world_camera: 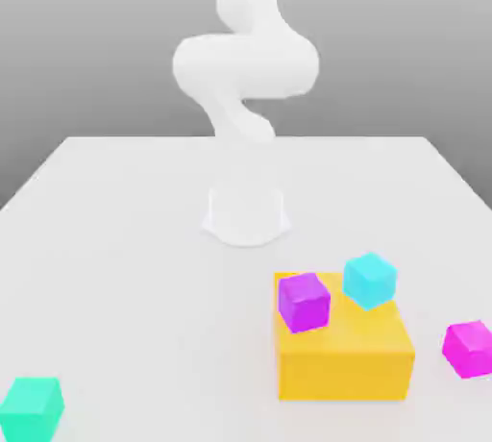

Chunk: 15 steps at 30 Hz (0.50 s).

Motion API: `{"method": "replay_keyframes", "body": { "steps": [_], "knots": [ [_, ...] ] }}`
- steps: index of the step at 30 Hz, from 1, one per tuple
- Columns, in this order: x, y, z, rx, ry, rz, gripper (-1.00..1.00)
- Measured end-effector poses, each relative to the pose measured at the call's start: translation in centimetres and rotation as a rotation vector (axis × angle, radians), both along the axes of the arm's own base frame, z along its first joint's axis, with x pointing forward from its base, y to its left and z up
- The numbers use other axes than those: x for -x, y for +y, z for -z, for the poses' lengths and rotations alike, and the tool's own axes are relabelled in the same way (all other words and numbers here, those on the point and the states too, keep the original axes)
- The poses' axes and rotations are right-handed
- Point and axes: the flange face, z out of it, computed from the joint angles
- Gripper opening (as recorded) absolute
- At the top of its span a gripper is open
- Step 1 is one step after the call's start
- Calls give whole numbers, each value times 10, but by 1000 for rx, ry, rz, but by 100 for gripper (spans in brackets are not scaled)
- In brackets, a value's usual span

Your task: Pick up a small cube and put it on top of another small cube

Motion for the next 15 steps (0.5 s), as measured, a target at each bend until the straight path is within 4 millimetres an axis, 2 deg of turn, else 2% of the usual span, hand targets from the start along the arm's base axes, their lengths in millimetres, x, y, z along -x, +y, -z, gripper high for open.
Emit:
{"method": "replay_keyframes", "body": {
  "steps": [3, 7, 11, 15],
  "knots": [
    [-35, 34, 48, 59, 78, -182, 0],
    [-66, 84, 116, 139, 166, -415, 0],
    [-79, 139, 188, 227, 246, -647, 0],
    [-75, 192, 263, 322, 317, -879, 0]
  ]
}}
